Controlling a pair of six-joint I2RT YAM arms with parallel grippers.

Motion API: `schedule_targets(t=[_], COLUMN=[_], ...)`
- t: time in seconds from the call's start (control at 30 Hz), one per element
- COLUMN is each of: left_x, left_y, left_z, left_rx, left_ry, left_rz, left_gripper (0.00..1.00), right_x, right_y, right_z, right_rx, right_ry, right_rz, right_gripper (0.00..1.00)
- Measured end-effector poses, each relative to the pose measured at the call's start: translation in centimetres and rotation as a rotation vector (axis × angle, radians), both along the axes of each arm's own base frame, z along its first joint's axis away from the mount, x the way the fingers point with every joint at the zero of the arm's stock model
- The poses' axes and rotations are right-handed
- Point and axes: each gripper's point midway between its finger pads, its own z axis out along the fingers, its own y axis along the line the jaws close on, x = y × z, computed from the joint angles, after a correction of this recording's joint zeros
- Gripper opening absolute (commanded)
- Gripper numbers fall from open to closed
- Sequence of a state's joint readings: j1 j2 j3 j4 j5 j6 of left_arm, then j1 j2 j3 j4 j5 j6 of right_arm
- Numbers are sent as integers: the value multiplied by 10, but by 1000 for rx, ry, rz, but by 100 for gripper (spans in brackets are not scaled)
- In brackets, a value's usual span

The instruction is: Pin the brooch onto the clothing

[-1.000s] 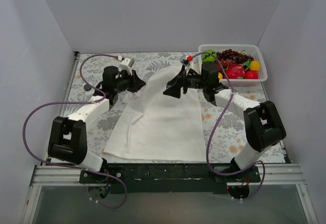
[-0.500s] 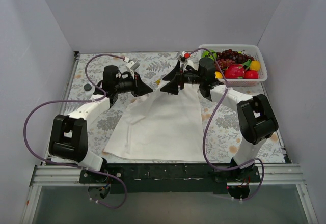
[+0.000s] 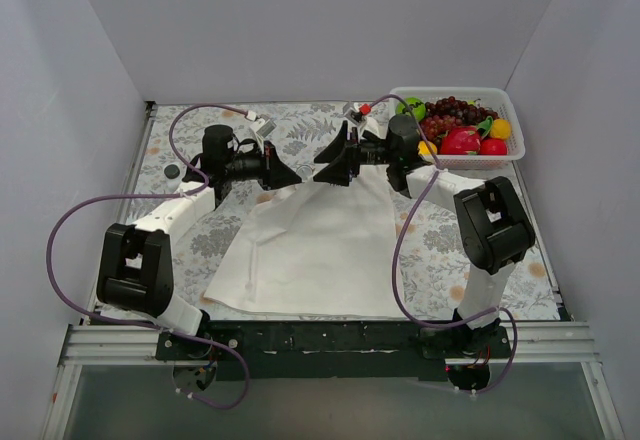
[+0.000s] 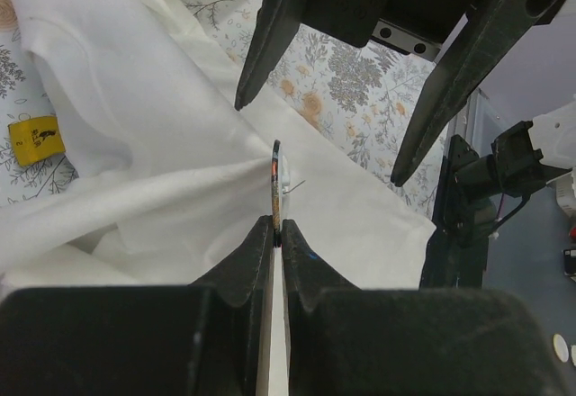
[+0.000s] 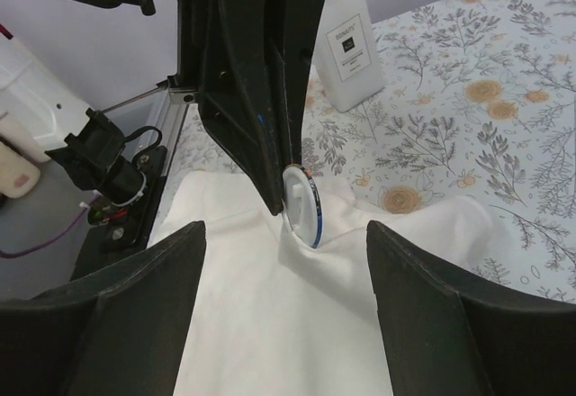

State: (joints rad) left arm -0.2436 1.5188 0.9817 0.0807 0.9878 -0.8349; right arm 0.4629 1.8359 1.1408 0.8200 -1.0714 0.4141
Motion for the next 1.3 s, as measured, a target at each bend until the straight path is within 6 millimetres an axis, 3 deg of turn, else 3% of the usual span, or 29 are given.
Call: schedule_targets(t=[0.47, 0.83, 1.3], left_x=[-1, -1, -1], left_y=[0, 0, 0], left_z=[0, 0, 1], left_rx=[-2, -4, -4], left_ry=[15, 26, 32], left_rz=[1, 6, 10], left_gripper=[0, 0, 0], right_x=[-15, -12, -5], right_y=[9, 15, 21], right_z=[-4, -16, -17], right_rx=[-1, -14, -35], right_ry=[31, 58, 51], right_rz=[90, 97, 72], right_gripper=[61, 50, 35])
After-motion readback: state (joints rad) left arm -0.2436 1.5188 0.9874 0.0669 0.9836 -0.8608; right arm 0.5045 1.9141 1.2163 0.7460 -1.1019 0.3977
